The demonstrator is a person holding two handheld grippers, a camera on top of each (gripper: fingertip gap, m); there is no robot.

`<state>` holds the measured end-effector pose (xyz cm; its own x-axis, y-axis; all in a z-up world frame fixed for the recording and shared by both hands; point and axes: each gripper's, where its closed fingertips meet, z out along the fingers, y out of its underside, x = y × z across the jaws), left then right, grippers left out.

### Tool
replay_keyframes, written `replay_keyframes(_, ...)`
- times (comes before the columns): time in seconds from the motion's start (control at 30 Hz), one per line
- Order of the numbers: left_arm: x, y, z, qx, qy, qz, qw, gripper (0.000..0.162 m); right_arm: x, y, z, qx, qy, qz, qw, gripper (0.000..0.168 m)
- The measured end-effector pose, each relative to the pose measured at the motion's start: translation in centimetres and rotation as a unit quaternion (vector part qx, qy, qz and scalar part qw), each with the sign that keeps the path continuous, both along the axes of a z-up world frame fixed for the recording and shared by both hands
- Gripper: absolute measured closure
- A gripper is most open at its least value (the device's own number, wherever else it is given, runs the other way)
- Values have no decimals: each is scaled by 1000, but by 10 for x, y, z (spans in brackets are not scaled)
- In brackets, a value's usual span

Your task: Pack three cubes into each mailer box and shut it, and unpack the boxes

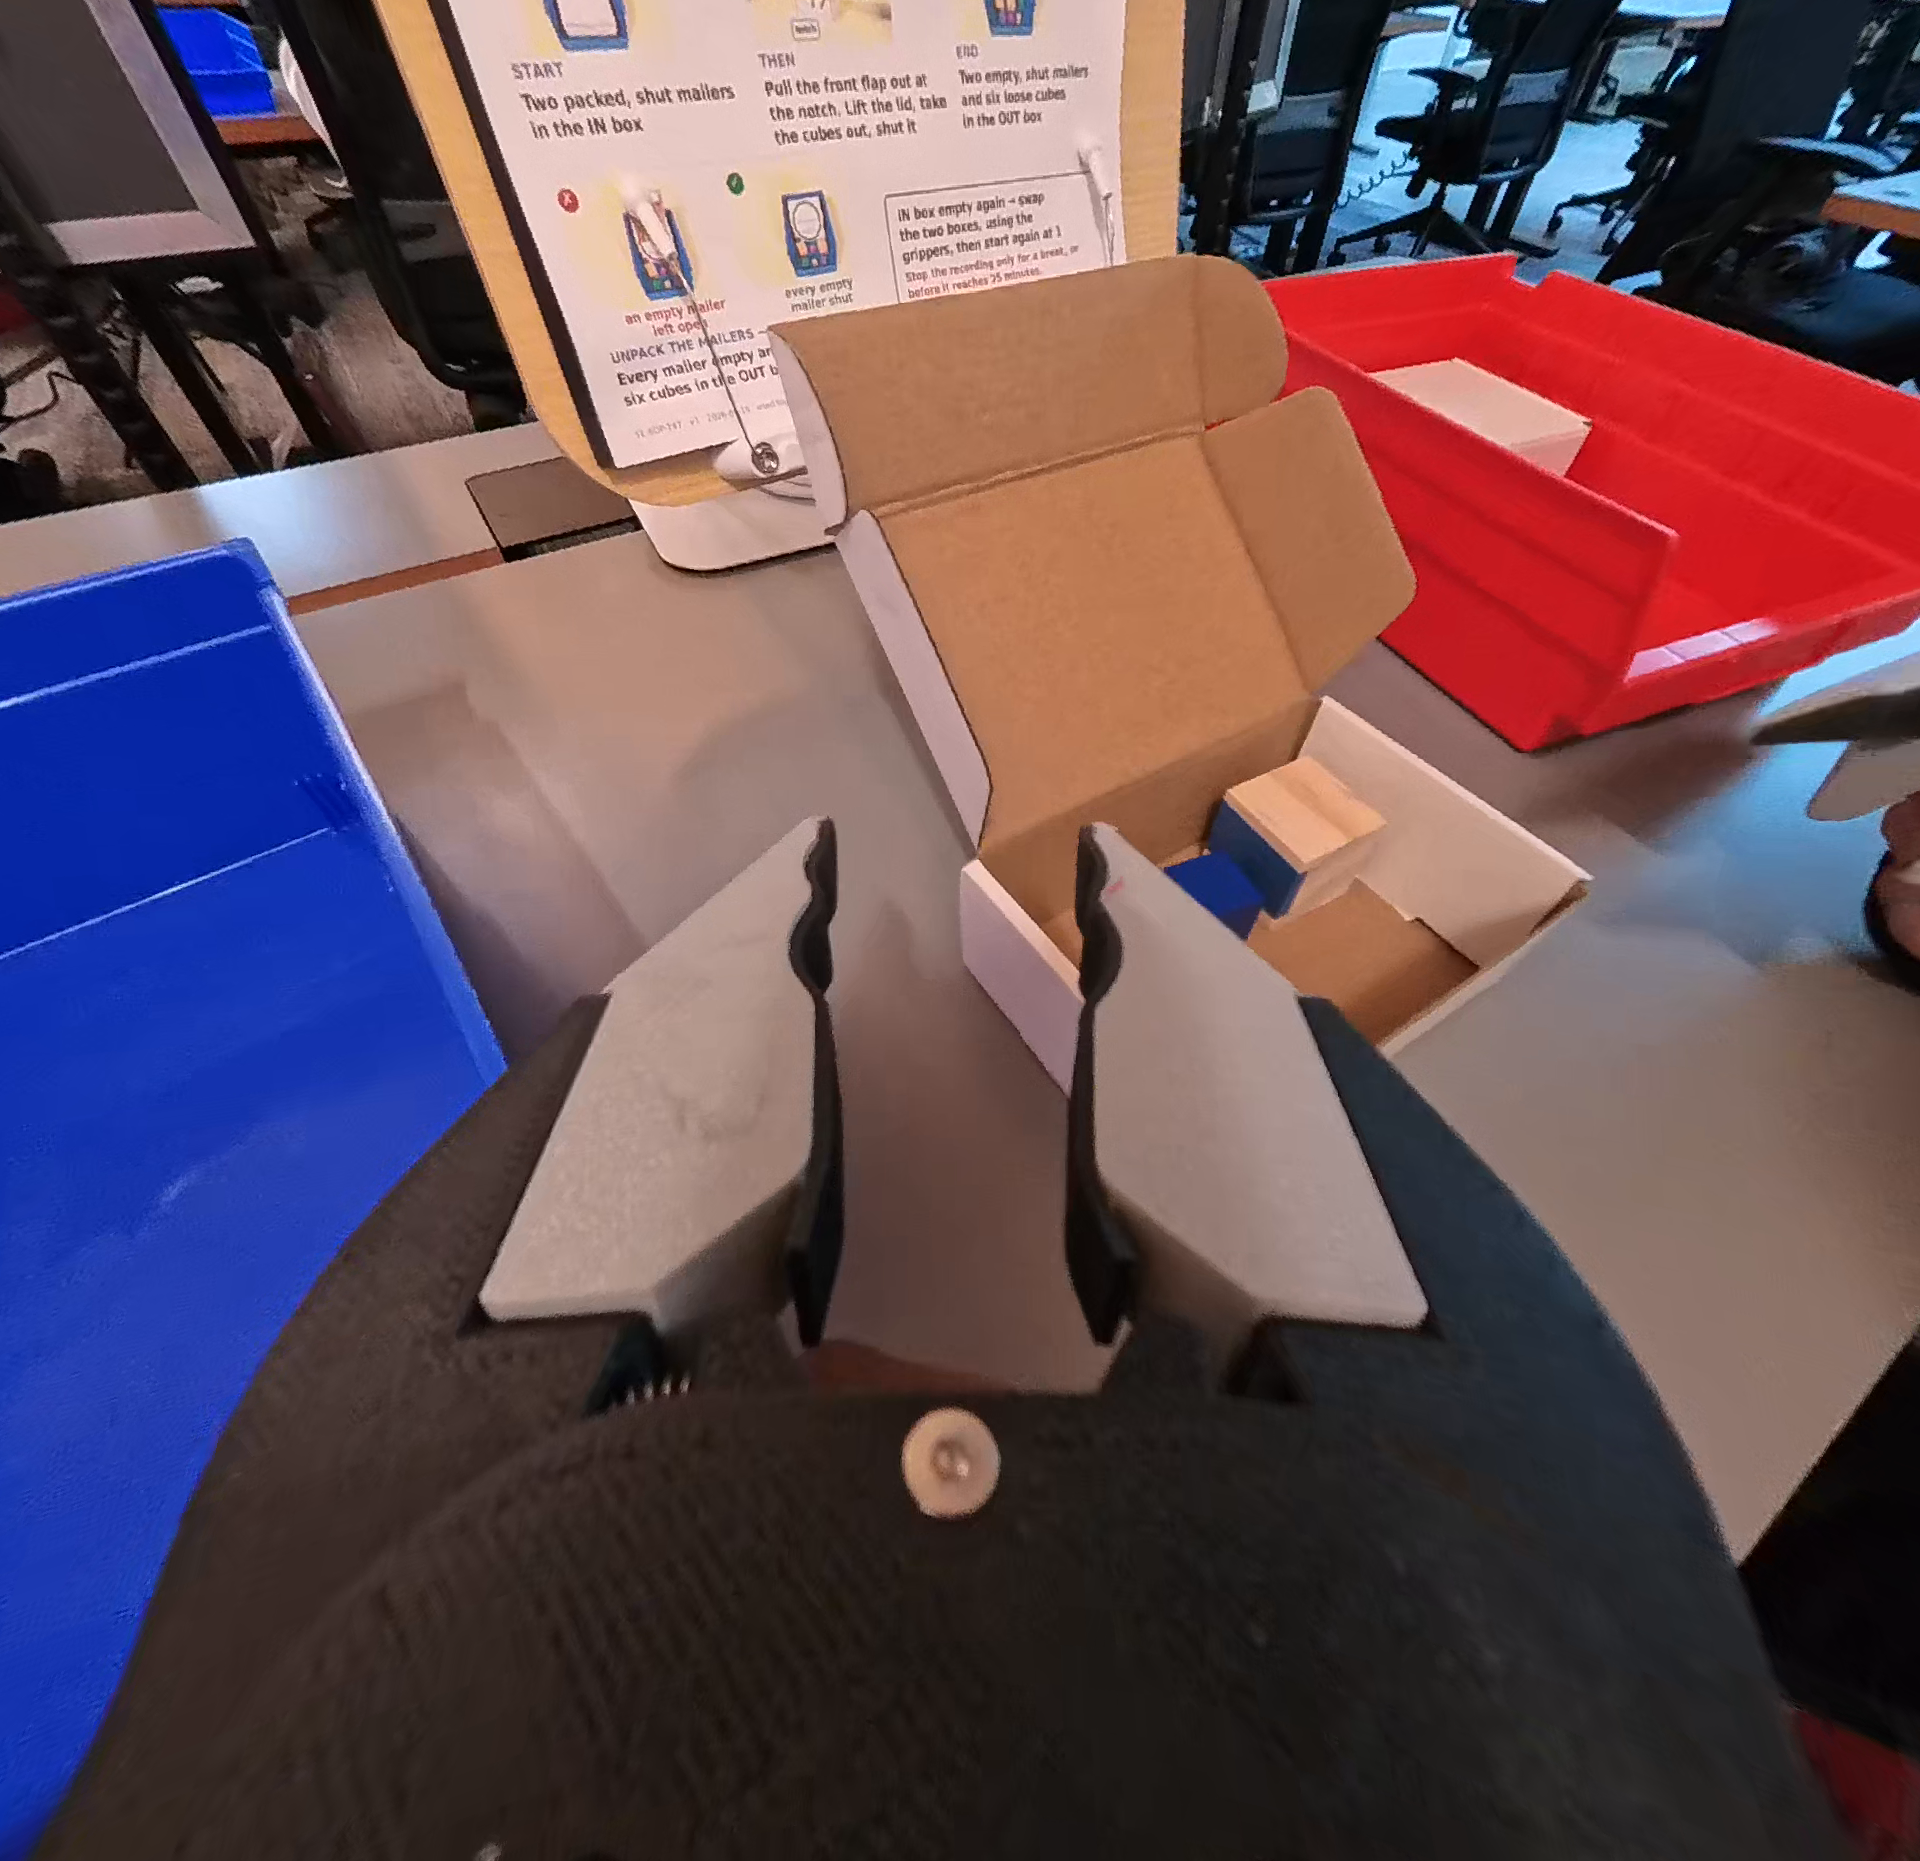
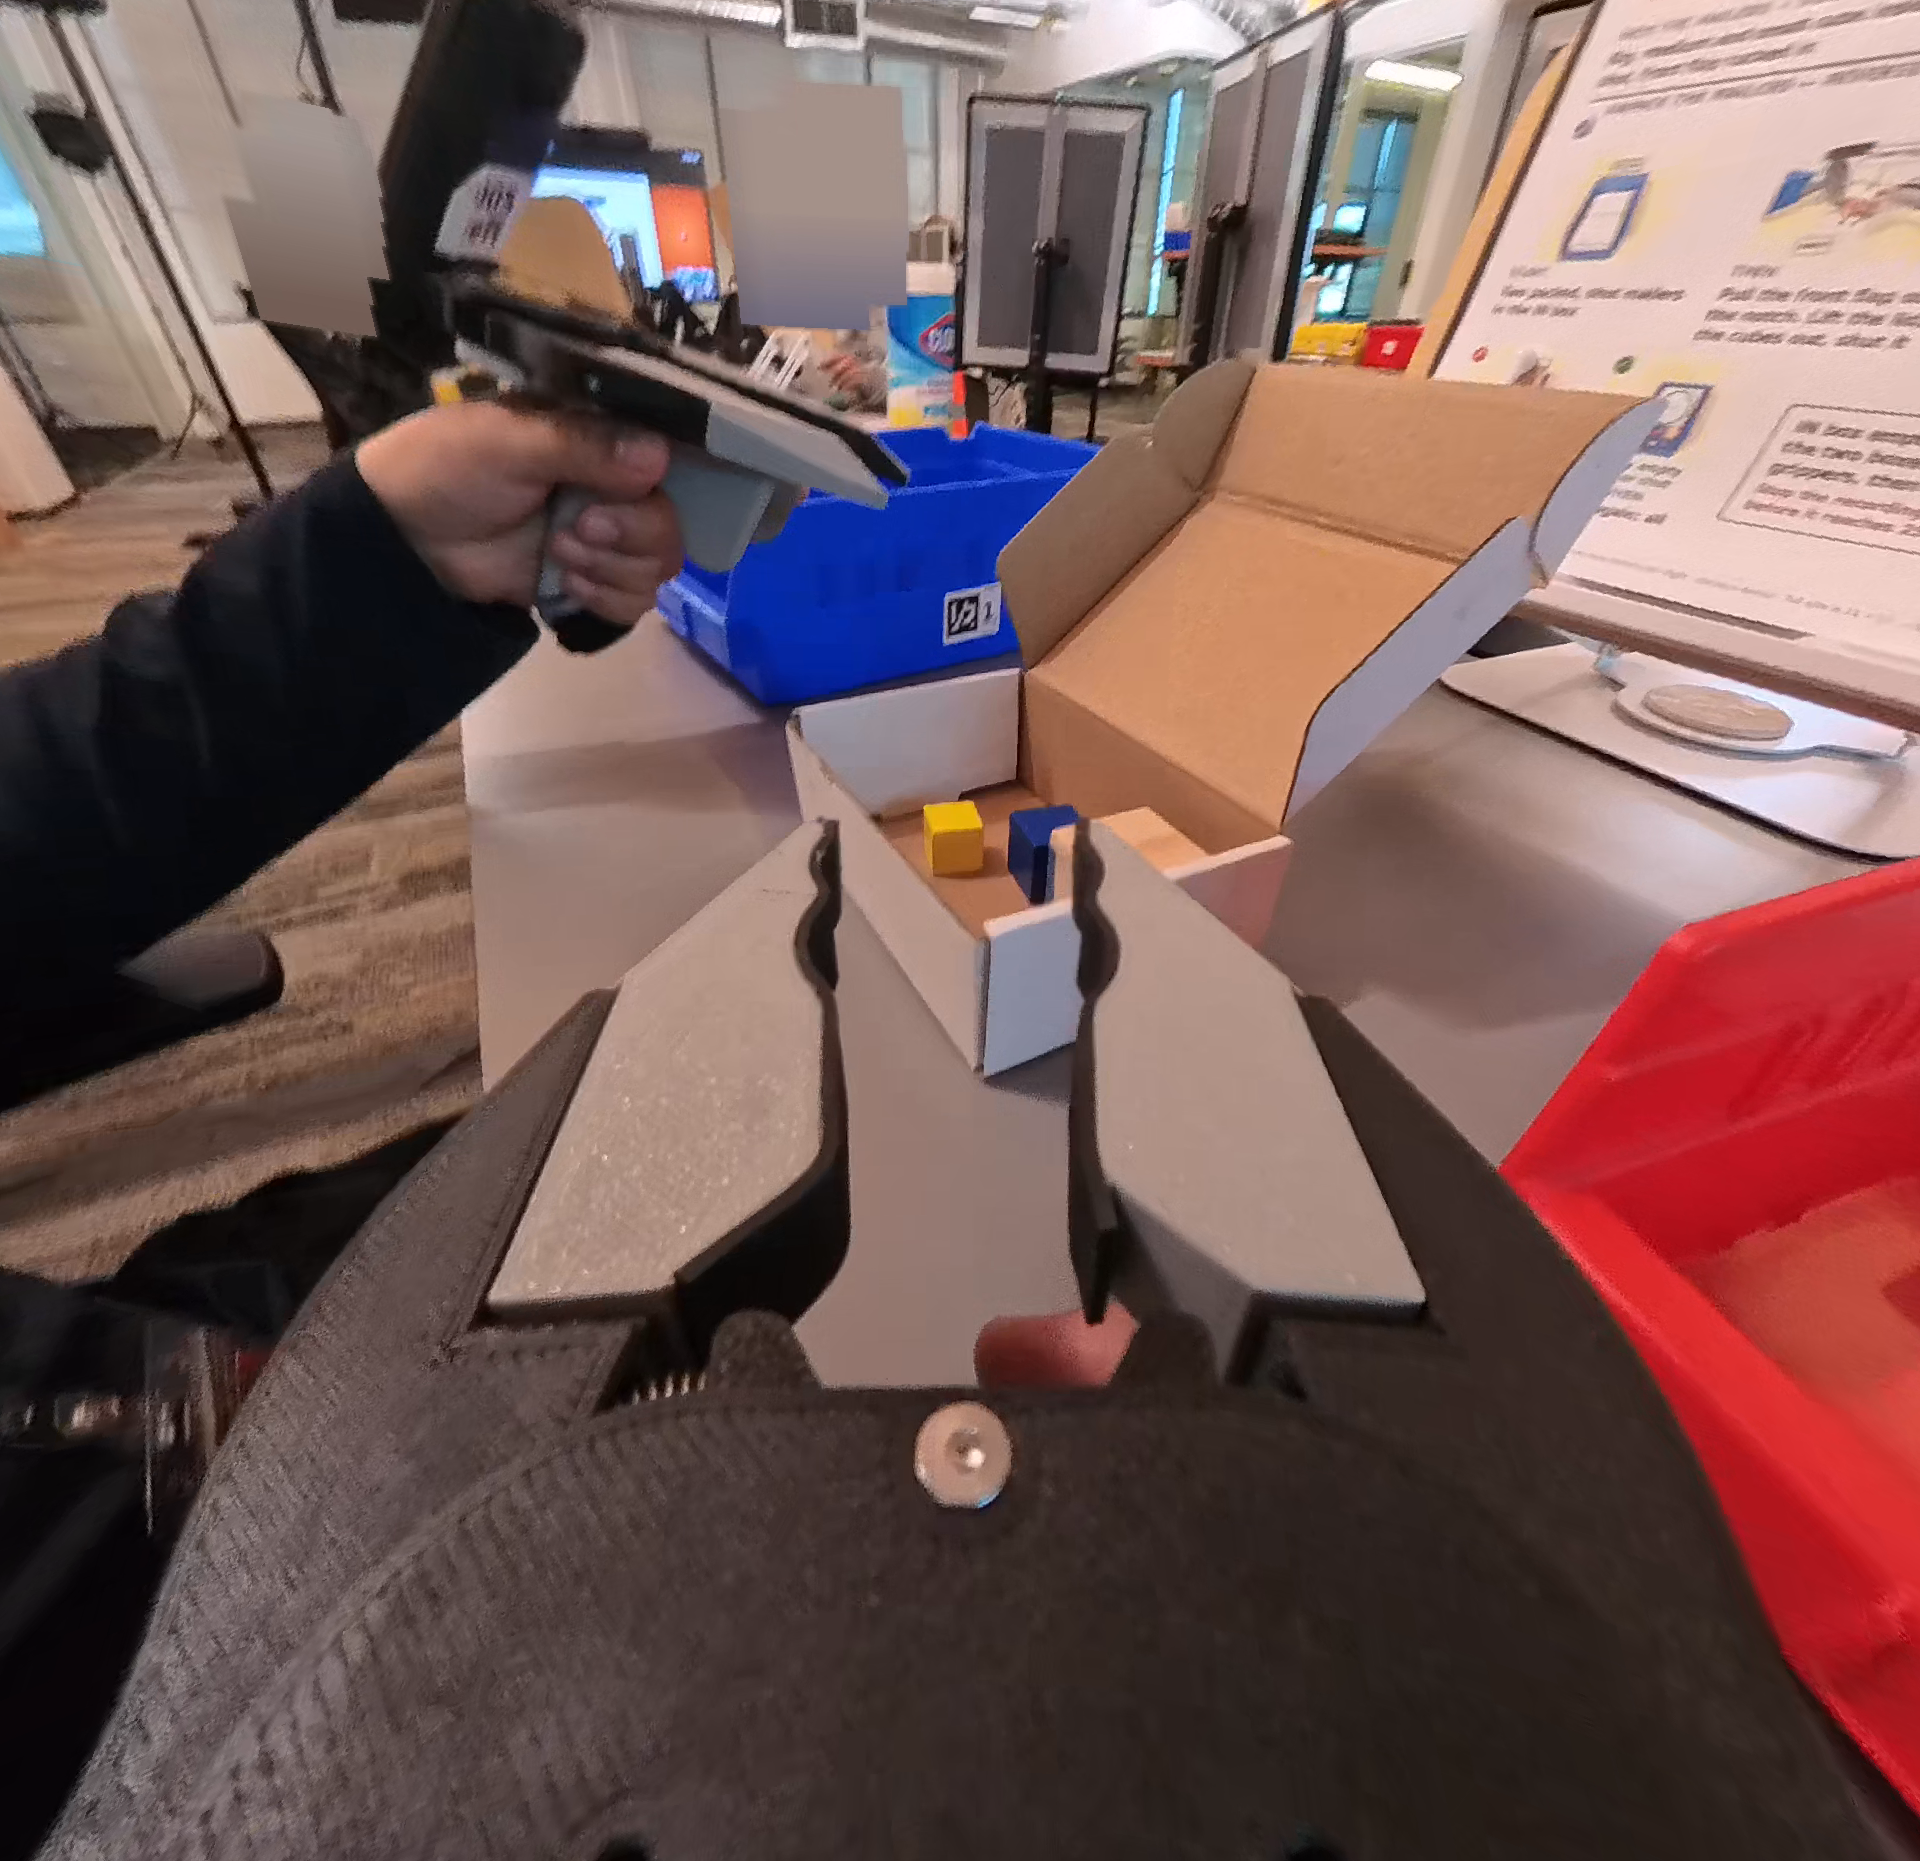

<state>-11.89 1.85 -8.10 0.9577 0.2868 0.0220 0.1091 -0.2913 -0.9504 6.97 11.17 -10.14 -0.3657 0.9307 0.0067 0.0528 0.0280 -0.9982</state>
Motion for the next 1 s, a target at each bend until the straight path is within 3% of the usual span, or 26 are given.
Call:
replay_keyframes(0.2, -2, 16, 5, 73, -77, 3, 994, 118, -42, 28, 19, -129, -18, -94, 987, 124)
replay_keyframes(0.33, -18, 26, -10, 86, -96, 49, 990, 118, -65, 73, 26, -126, -25, -216, 968, 123)
replay_keyframes(0.6, -31, 50, -16, 121, -179, 42, 976, 114, -101, 79, 43, -194, -4, -170, 966, 122)
replay_keyframes(0.77, -49, 59, -19, 97, -161, 77, 979, 112, -104, 86, 32, -138, -20, -202, 969, 133)
replay_keyframes(0.9, -54, 59, -21, 87, -121, 106, 983, 90, -104, 95, 14, -46, -58, -258, 963, 127)
replay_keyframes(1.0, -42, 58, -24, 75, -127, 80, 986, 87, -100, 102, 13, -21, -64, -275, 959, 123)
